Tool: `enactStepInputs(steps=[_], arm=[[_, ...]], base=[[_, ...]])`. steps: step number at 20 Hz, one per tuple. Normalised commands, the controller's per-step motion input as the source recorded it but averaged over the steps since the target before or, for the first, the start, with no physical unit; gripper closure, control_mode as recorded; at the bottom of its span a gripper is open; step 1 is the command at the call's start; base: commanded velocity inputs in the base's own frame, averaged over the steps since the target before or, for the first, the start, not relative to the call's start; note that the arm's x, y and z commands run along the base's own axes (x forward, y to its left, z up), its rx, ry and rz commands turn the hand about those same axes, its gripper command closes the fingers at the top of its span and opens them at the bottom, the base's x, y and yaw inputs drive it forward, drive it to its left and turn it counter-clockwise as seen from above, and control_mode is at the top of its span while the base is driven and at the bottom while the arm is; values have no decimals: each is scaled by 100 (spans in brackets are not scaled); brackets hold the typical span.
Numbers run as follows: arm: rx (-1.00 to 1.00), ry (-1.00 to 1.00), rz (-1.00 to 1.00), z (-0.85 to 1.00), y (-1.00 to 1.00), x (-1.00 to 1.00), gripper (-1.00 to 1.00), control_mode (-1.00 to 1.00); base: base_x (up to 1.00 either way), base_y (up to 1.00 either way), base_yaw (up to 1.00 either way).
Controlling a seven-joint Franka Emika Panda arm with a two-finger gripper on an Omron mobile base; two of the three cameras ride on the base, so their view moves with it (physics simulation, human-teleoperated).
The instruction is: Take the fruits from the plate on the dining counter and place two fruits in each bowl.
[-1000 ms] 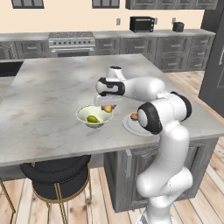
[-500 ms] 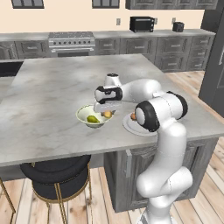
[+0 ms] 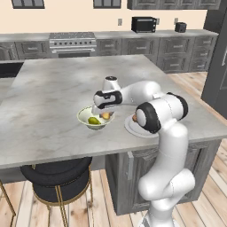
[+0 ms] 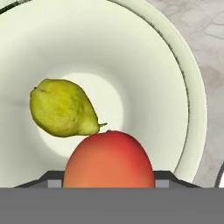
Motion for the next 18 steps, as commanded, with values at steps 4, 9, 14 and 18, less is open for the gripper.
enactStepInputs(steps=[4,9,14,18], arm=[[0,-2,0,-31,-4,0,-100,-100],[0,0,0,-8,-1,0,-100,-100],[0,0,0,8,-2,0,-100,-100],[0,0,0,29,-9,-3,-100,-100]], base=[[0,0,0],[0,0,0],[0,0,0],[0,0,0]])
